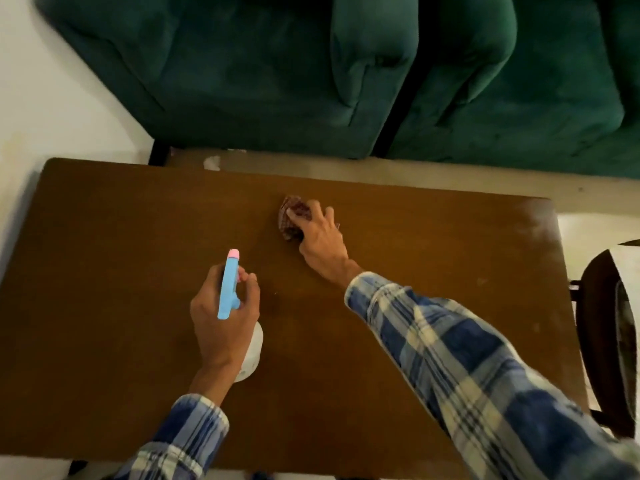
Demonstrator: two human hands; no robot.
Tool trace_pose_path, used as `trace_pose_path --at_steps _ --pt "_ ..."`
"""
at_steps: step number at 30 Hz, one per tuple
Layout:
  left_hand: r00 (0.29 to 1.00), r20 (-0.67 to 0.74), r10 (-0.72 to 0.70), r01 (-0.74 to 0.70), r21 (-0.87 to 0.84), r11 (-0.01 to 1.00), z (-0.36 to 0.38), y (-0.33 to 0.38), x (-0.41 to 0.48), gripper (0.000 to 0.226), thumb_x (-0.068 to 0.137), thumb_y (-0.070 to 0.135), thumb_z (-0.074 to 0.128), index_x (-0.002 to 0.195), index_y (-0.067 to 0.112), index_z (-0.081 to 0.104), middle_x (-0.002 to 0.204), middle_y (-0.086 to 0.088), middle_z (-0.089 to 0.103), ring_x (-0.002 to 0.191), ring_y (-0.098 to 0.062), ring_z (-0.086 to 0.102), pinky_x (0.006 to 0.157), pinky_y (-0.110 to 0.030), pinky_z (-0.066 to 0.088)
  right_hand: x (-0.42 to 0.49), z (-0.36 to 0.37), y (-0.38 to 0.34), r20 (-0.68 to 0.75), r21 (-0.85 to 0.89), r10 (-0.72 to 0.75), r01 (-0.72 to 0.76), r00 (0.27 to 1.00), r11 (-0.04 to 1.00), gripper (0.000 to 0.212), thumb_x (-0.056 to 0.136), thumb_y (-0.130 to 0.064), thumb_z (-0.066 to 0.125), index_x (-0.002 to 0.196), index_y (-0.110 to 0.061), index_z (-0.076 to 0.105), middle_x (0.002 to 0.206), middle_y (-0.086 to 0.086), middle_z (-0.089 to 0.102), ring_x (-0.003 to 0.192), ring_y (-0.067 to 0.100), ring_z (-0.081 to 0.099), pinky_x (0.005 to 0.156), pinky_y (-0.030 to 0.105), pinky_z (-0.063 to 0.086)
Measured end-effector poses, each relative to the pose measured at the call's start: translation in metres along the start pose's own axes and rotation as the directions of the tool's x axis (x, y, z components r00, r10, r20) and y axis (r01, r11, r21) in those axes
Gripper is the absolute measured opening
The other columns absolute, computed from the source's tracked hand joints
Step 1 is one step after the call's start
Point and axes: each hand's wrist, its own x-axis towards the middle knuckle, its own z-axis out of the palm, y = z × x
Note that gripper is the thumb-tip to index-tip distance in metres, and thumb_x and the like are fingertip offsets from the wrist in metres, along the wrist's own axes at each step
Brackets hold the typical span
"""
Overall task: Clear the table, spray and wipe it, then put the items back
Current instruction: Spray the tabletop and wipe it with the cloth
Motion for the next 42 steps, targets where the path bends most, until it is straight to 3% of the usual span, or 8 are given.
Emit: trace_pose_path --at_steps 9,16,18,23,29,33,37,42 --pt "0.997 0.070 0.042 -0.037 -0.065 0.997 0.066 0.034 0.011 0.020 0.090 0.024 0.072 0.106 0.019 0.060 0.083 0.021 0.057 0.076 -0.008 0.065 0.064 -0.007 0.052 -0.050 -0.055 0.185 -0.185 0.199 0.521 -0.488 0.833 0.850 0.065 0.091 -0.007 0.052 0.151 -0.031 0.042 0.153 0.004 0.025 0.131 0.040 0.029 0.104 0.062 0.043" --pt "0.992 0.103 0.066 -0.070 0.033 0.997 0.070 0.045 -0.015 0.022 0.090 0.019 0.073 0.101 0.024 0.054 0.076 0.022 0.050 0.060 -0.008 0.060 0.058 -0.005 0.049 -0.105 -0.002 0.062 0.109 0.050 0.005 -0.010 0.994 0.999 0.075 0.091 -0.011 0.062 0.154 -0.039 0.033 0.159 0.002 0.013 0.135 0.035 0.025 0.107 0.055 0.044" --pt "0.994 0.095 0.048 -0.056 0.077 0.996 0.060 0.040 -0.023 0.020 0.089 0.021 0.073 0.102 0.015 0.059 0.074 0.018 0.050 0.059 -0.008 0.059 0.057 -0.006 0.049 -0.114 0.013 0.036 0.175 0.026 -0.145 0.142 0.974 0.989 0.073 0.093 -0.017 0.064 0.155 -0.037 0.031 0.160 0.004 0.011 0.137 0.036 0.023 0.113 0.056 0.038" --pt "0.999 0.037 -0.005 0.001 0.101 0.995 0.014 0.020 -0.034 0.026 0.089 0.024 0.072 0.106 0.009 0.061 0.077 0.019 0.050 0.061 -0.006 0.059 0.060 -0.003 0.048 -0.122 0.023 -0.018 0.115 0.121 0.118 -0.132 0.986 0.984 0.068 0.097 -0.015 0.057 0.156 -0.033 0.031 0.161 0.006 0.010 0.139 0.039 0.020 0.113 0.055 0.039" --pt "0.999 -0.004 -0.054 0.054 0.093 0.994 -0.052 -0.017 -0.057 0.028 0.091 0.028 0.070 0.109 0.009 0.060 0.079 0.008 0.055 0.064 -0.007 0.059 0.067 0.001 0.046 -0.194 0.075 -0.083 0.364 0.029 -0.356 0.372 0.860 0.928 0.075 0.094 -0.020 0.062 0.157 -0.038 0.026 0.162 0.004 0.008 0.140 0.039 0.020 0.114 0.060 0.031" --pt "0.999 -0.016 -0.038 0.039 0.042 0.998 -0.080 -0.035 -0.082 0.024 0.090 0.024 0.071 0.106 0.009 0.062 0.080 0.009 0.056 0.064 -0.007 0.061 0.066 0.001 0.047 -0.212 0.064 -0.027 0.133 0.023 -0.016 0.013 0.991 1.000 0.075 0.091 -0.006 0.051 0.152 -0.045 0.033 0.160 0.001 0.016 0.137 0.038 0.024 0.110 0.060 0.038" --pt "1.000 -0.012 -0.009 0.009 0.001 1.000 -0.094 -0.044 -0.107 0.018 0.090 0.018 0.073 0.104 0.013 0.061 0.079 0.013 0.056 0.064 -0.006 0.062 0.066 0.001 0.047 -0.209 0.051 0.004 -0.119 0.237 0.489 -0.453 0.864 0.859 0.073 0.086 0.003 0.047 0.150 -0.032 0.045 0.153 0.005 0.026 0.131 0.042 0.031 0.107 0.063 0.039" --pt "0.999 -0.017 0.038 -0.038 0.006 0.999 -0.097 -0.036 -0.131 0.020 0.088 0.015 0.074 0.099 0.019 0.057 0.074 0.018 0.051 0.060 -0.006 0.059 0.062 -0.001 0.046 -0.248 0.086 -0.095 0.196 0.159 0.047 -0.079 0.979 0.984 0.069 0.095 -0.010 0.056 0.151 -0.043 0.032 0.159 -0.004 0.013 0.142 0.038 0.020 0.113 0.059 0.037"
